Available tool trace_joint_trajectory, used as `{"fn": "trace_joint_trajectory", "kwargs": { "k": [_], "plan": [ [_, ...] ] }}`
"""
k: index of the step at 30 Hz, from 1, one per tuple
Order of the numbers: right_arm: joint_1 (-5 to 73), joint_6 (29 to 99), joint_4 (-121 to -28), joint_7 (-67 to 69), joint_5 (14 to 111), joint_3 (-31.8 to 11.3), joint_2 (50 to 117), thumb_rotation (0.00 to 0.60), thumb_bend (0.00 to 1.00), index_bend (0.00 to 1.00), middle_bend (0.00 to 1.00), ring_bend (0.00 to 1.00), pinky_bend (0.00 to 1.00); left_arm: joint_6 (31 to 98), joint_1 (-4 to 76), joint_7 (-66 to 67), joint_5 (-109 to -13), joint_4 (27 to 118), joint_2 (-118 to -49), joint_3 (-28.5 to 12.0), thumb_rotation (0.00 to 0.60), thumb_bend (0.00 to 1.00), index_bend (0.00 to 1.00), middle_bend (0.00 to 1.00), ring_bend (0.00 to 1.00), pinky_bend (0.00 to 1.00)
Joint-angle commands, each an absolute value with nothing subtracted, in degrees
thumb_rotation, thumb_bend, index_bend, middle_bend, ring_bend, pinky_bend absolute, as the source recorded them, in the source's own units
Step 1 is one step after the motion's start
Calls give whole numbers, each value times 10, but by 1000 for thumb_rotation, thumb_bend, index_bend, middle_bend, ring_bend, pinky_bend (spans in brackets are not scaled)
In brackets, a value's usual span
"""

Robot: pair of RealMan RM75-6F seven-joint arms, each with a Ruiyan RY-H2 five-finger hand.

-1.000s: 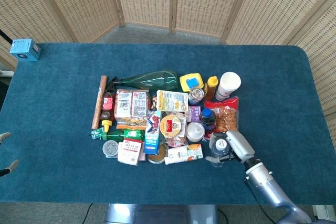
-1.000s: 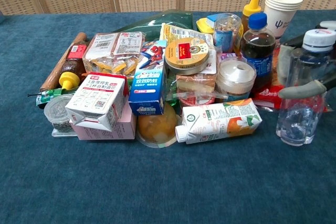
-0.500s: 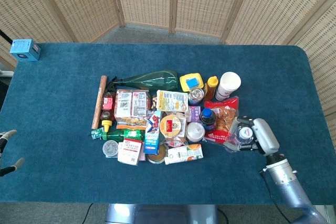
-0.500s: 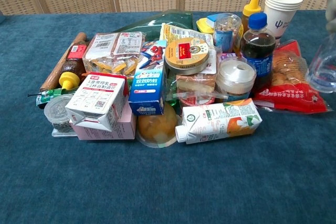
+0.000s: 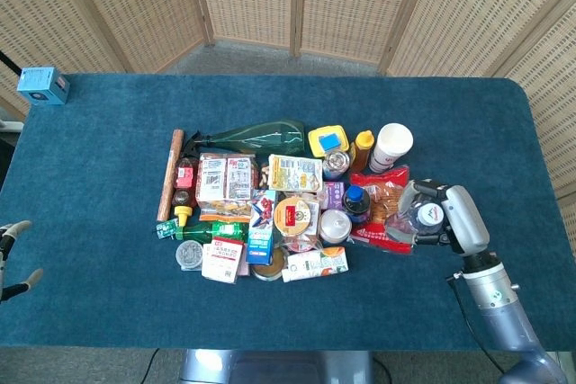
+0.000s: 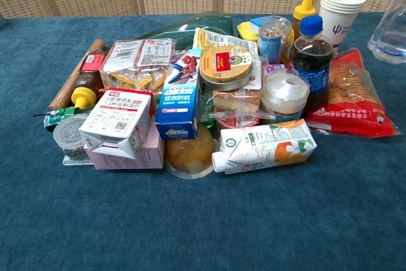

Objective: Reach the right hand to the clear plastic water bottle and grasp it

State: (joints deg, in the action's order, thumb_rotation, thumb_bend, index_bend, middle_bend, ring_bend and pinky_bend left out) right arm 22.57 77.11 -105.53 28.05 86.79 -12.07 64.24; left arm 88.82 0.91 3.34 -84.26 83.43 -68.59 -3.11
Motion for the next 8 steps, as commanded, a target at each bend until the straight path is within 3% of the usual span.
{"fn": "trace_joint_trajectory", "kwargs": {
  "k": [1,8],
  "plan": [
    [227,768,-1057,277,868,-119,642,600,0,763,1000,1000,883,889,9,33,-843,835,-686,-32,600,0,232,320,335,0],
    [225,770,-1058,267,869,-114,647,600,1,762,1000,1000,883,888,9,31,-843,833,-687,-30,600,0,231,319,335,0]
  ]
}}
